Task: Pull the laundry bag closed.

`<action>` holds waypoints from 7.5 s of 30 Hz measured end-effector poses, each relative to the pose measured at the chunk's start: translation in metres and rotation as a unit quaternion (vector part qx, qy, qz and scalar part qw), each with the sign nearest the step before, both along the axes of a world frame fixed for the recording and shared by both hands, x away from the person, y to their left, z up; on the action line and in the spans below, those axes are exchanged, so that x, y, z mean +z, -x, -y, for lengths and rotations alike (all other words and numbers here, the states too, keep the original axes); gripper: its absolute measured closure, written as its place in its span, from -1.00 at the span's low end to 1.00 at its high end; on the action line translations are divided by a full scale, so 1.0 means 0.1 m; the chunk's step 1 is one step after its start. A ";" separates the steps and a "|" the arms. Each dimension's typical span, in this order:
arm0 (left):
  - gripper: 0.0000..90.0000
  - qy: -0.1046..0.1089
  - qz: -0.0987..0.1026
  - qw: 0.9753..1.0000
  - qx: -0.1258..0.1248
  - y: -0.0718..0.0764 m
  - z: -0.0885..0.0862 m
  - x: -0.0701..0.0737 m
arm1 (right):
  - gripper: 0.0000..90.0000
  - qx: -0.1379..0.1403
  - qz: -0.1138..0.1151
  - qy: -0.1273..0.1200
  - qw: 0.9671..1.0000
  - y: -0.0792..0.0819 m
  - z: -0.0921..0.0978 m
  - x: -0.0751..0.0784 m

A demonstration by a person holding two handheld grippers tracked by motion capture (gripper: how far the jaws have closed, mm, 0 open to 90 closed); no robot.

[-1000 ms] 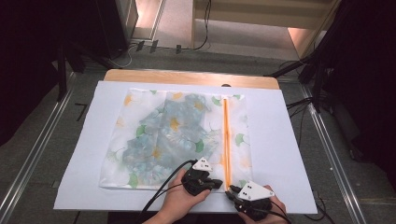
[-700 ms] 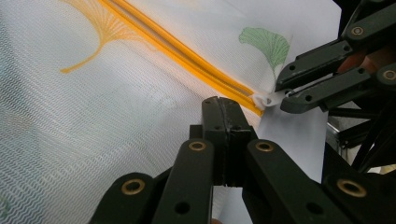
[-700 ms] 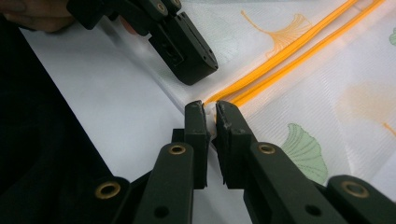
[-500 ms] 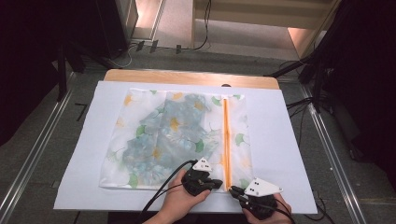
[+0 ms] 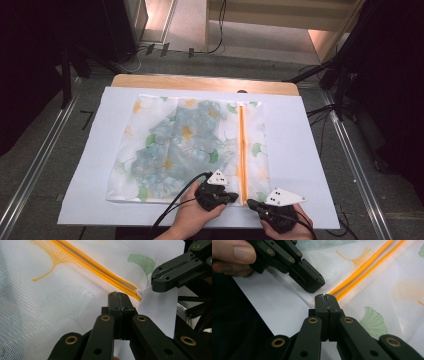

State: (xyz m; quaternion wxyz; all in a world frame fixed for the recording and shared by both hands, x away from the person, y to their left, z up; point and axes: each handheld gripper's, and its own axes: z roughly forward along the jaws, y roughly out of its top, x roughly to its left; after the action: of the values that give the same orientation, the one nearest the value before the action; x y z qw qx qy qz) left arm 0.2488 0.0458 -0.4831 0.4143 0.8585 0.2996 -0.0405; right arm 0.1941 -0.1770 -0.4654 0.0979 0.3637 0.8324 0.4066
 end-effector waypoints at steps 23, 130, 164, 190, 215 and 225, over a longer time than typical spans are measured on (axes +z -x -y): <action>1.00 -0.025 0.042 0.998 -0.037 0.12 0.08 0.02 | 1.00 -0.023 -0.010 0.054 0.998 -0.12 -0.18 0.06; 1.00 -0.013 0.022 0.999 -0.041 0.08 0.05 0.01 | 0.98 -0.093 -0.095 -0.019 0.991 -1.91 -0.20 -0.05; 1.00 -0.011 0.017 0.999 -0.040 0.07 0.05 0.01 | 1.00 -0.061 -0.040 0.000 0.997 -1.96 -0.17 -0.08; 1.00 -0.010 0.016 0.999 -0.040 0.06 0.05 0.00 | 1.00 -0.107 -0.040 -0.021 0.993 -2.63 -0.19 -0.06; 1.00 -0.003 0.004 0.999 -0.041 0.05 0.04 0.00 | 1.00 -0.156 -0.042 -0.009 0.987 -3.36 -0.30 0.04; 1.00 -0.007 0.005 0.999 -0.044 0.03 0.04 0.00 | 1.00 -0.170 -0.051 -0.021 0.984 -3.53 -0.32 0.06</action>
State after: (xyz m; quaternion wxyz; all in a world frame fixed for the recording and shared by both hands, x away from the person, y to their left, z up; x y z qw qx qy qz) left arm 0.2454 0.0420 -0.4832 0.4078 0.8736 0.2602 -0.0526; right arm 0.5475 -0.1454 -0.4595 0.1151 0.5227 0.7534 0.3821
